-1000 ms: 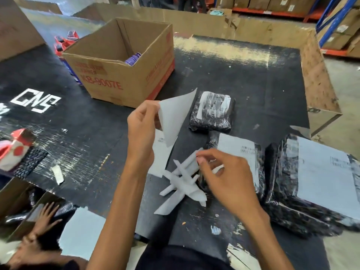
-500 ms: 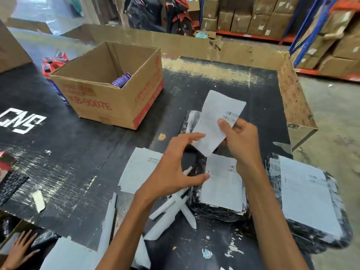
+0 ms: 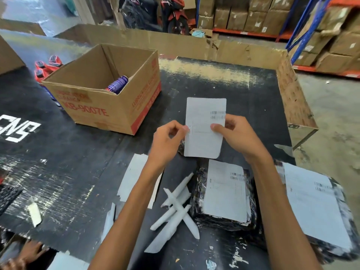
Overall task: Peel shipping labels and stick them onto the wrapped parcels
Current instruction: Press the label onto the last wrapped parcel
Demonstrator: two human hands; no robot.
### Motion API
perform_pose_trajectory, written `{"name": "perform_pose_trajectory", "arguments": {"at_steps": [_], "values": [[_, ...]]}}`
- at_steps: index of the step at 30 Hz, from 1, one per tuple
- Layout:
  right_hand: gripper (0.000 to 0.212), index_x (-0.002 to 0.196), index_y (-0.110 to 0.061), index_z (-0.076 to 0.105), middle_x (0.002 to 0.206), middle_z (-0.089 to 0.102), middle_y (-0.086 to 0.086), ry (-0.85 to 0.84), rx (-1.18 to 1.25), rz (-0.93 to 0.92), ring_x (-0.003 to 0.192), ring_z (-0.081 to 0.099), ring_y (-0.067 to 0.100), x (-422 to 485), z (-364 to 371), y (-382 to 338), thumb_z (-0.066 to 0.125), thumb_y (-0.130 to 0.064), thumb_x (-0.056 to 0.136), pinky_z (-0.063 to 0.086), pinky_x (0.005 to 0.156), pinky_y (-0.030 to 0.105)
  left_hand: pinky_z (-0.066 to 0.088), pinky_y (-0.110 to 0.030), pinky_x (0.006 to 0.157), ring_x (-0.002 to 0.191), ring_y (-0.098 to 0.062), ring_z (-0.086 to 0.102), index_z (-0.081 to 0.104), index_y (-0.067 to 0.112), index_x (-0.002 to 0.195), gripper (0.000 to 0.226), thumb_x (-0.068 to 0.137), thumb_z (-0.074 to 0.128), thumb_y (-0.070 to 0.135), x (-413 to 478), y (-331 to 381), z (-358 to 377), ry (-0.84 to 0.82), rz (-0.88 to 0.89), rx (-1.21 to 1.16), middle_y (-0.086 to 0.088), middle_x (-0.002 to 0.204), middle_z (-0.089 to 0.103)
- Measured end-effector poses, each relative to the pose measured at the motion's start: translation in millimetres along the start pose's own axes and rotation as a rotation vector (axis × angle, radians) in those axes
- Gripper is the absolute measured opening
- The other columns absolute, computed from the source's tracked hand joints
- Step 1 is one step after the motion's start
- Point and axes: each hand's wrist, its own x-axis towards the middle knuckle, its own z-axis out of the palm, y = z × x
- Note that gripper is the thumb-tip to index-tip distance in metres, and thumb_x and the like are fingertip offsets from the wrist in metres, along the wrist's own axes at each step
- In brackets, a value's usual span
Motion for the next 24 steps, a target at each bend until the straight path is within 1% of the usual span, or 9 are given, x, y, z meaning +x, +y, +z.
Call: {"name": "perform_pose_trajectory", "arguments": {"at_steps": [3, 6, 8, 10, 13, 16, 18, 21, 24], "values": [[0.021, 0.112, -0.020, 0.077, 0.104, 0.077, -0.010, 0.057, -0.129, 0.061, 0.096, 0.074, 0.013, 16, 5, 14, 0.067, -0.012, 0.094, 0.060, 0.083, 0.030, 0.043, -0.019, 0.061, 0.066, -0.007, 0.059, 0.069, 0.011, 0.083, 0.024, 0.097, 0.063, 0.029, 15, -13, 9, 0.046, 0.012, 0.165, 0.003, 0.078, 0.070], [0.023, 0.114, -0.013, 0.076, 0.110, 0.078, 0.000, 0.119, -0.182, 0.158, 0.093, 0.070, 0.013, 35, 10, 23, 0.072, -0.013, 0.091, 0.052, 0.074, 0.021, 0.047, -0.035, 0.070, 0.071, -0.019, 0.058, 0.063, 0.011, 0.079, 0.027, 0.099, 0.060, 0.028, 32, -25, 25, 0.090, 0.027, 0.281, 0.002, 0.070, 0.062], [0.038, 0.123, -0.008, 0.070, 0.110, 0.076, 0.005, 0.179, -0.182, 0.239, 0.099, 0.069, 0.018, 51, 12, 29, 0.078, -0.015, 0.087, 0.053, 0.084, 0.029, 0.048, -0.043, 0.078, 0.081, -0.030, 0.061, 0.061, 0.011, 0.079, 0.025, 0.099, 0.057, 0.026, 46, -33, 34, 0.120, 0.037, 0.374, 0.003, 0.069, 0.059], [0.054, 0.130, -0.006, 0.063, 0.119, 0.072, 0.008, 0.229, -0.163, 0.303, 0.111, 0.067, 0.024, 68, 12, 37, 0.083, -0.019, 0.082, 0.053, 0.098, 0.038, 0.048, -0.047, 0.085, 0.092, -0.036, 0.061, 0.063, 0.008, 0.083, 0.027, 0.100, 0.053, 0.026, 60, -40, 40, 0.111, 0.018, 0.469, -0.004, 0.078, 0.066], [0.062, 0.131, -0.011, 0.062, 0.128, 0.067, 0.009, 0.262, -0.200, 0.333, 0.119, 0.064, 0.026, 87, 16, 49, 0.088, -0.020, 0.075, 0.052, 0.102, 0.041, 0.043, -0.045, 0.086, 0.101, -0.037, 0.059, 0.062, 0.007, 0.086, 0.029, 0.102, 0.047, 0.027, 77, -50, 47, 0.086, 0.013, 0.639, -0.013, 0.097, 0.073], [0.061, 0.130, -0.009, 0.061, 0.132, 0.060, 0.010, 0.281, -0.239, 0.346, 0.121, 0.060, 0.026, 96, 21, 61, 0.087, -0.015, 0.076, 0.053, 0.102, 0.040, 0.042, -0.044, 0.085, 0.105, -0.036, 0.058, 0.066, 0.006, 0.096, 0.031, 0.103, 0.044, 0.027, 89, -58, 52, 0.071, 0.042, 0.803, -0.014, 0.104, 0.073], [0.059, 0.131, -0.009, 0.060, 0.130, 0.059, 0.011, 0.289, -0.243, 0.351, 0.120, 0.060, 0.027, 101, 24, 66, 0.085, -0.011, 0.077, 0.053, 0.102, 0.040, 0.042, -0.045, 0.087, 0.107, -0.035, 0.057, 0.066, 0.006, 0.099, 0.031, 0.103, 0.044, 0.027, 96, -63, 56, 0.050, 0.043, 0.848, -0.016, 0.108, 0.070], [0.054, 0.129, -0.008, 0.061, 0.127, 0.060, 0.014, 0.307, -0.225, 0.382, 0.107, 0.064, 0.025, 109, 28, 72, 0.080, -0.004, 0.079, 0.056, 0.096, 0.038, 0.043, -0.045, 0.089, 0.109, -0.035, 0.056, 0.066, 0.005, 0.098, 0.029, 0.101, 0.044, 0.024, 106, -66, 62, 0.027, 0.047, 0.896, -0.017, 0.109, 0.067], [0.043, 0.120, -0.010, 0.065, 0.120, 0.069, 0.014, 0.306, -0.319, 0.385, 0.108, 0.066, 0.028, 114, 35, 80, 0.077, -0.006, 0.079, 0.057, 0.088, 0.035, 0.043, -0.043, 0.089, 0.111, -0.033, 0.055, 0.066, 0.004, 0.102, 0.030, 0.098, 0.045, 0.025, 112, -70, 66, -0.001, 0.056, 0.995, -0.016, 0.113, 0.065]]}}
